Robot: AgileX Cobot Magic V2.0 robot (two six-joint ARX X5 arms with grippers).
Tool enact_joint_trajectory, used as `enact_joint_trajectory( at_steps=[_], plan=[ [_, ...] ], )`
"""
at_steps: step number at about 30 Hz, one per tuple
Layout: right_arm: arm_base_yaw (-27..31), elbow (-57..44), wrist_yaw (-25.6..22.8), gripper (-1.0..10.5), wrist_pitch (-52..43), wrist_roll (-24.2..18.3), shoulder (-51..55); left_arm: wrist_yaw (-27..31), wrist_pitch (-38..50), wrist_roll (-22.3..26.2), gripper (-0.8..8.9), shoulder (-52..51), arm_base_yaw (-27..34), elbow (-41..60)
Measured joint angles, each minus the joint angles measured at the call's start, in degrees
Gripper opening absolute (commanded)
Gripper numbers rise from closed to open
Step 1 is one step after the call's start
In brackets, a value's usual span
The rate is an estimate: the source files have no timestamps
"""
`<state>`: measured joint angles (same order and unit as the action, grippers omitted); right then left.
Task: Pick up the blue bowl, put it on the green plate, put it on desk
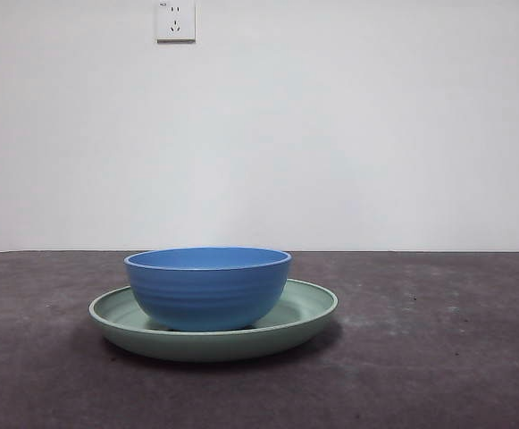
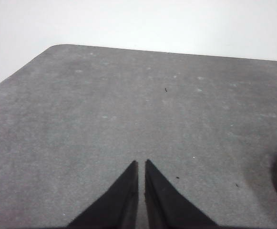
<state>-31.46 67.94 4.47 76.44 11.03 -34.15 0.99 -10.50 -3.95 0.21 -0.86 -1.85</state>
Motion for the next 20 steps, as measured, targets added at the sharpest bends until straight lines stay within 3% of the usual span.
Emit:
enact_joint_trajectory(
  at_steps=[13, 20],
  plan=[
    [0.4, -0.3, 0.0, 0.2, 0.0, 0.0, 0.3, 0.0, 0.0, 0.0, 0.24, 0.0, 0.0, 0.0],
    [10.8, -9.6, -0.2, 0.2, -12.1, -0.6, 7.6, 0.0, 0.0, 0.0, 0.24, 0.0, 0.0, 0.0]
  ],
)
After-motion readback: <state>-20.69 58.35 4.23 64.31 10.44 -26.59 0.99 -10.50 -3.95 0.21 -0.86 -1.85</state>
